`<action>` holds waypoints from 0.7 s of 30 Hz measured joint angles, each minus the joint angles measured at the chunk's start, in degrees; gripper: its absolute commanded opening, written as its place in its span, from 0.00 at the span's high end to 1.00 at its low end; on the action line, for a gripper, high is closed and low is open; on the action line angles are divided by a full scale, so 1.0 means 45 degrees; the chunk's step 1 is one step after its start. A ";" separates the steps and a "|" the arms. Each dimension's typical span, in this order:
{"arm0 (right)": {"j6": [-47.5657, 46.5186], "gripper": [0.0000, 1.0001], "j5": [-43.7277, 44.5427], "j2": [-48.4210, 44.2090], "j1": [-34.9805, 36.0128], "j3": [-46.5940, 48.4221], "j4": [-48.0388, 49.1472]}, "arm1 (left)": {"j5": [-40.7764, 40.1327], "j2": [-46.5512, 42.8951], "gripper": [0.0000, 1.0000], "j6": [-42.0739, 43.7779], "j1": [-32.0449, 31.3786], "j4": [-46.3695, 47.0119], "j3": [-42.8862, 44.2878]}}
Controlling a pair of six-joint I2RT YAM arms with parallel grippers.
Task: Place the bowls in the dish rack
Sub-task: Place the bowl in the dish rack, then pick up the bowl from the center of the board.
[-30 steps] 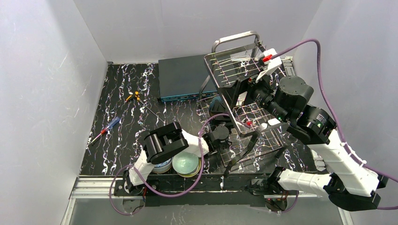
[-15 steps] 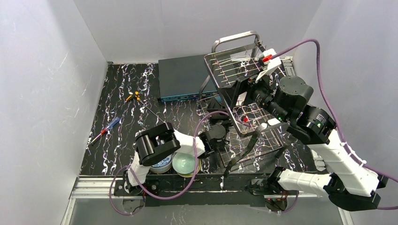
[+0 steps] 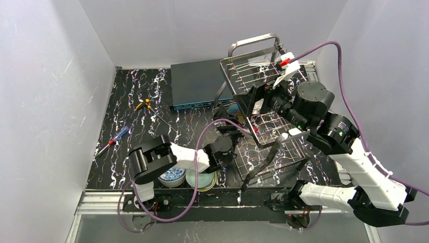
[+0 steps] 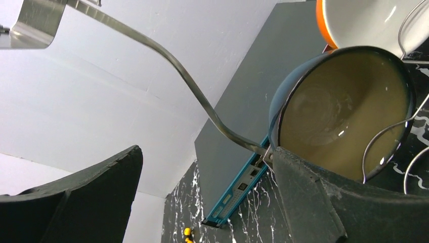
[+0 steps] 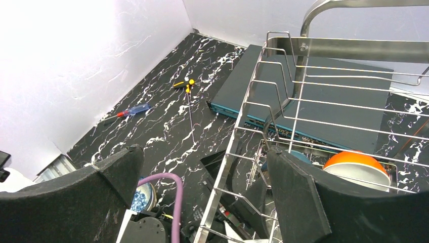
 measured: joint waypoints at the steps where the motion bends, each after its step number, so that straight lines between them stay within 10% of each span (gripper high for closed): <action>1: 0.0005 0.01 -0.0005 0.0015 0.0000 0.0000 -0.0005 | 0.0053 -0.0189 0.02 -0.0180 0.0000 -0.0019 -0.0189; 12: 0.0010 0.01 -0.0019 0.0034 0.0000 0.0000 -0.0005 | 0.0131 -0.3322 0.02 -0.3755 -0.0039 -0.2302 -0.1909; 21: 0.0053 0.01 -0.0160 0.0155 0.0000 0.0000 0.0010 | 0.1773 -0.6382 0.02 -0.9199 0.0612 -0.8082 -0.2278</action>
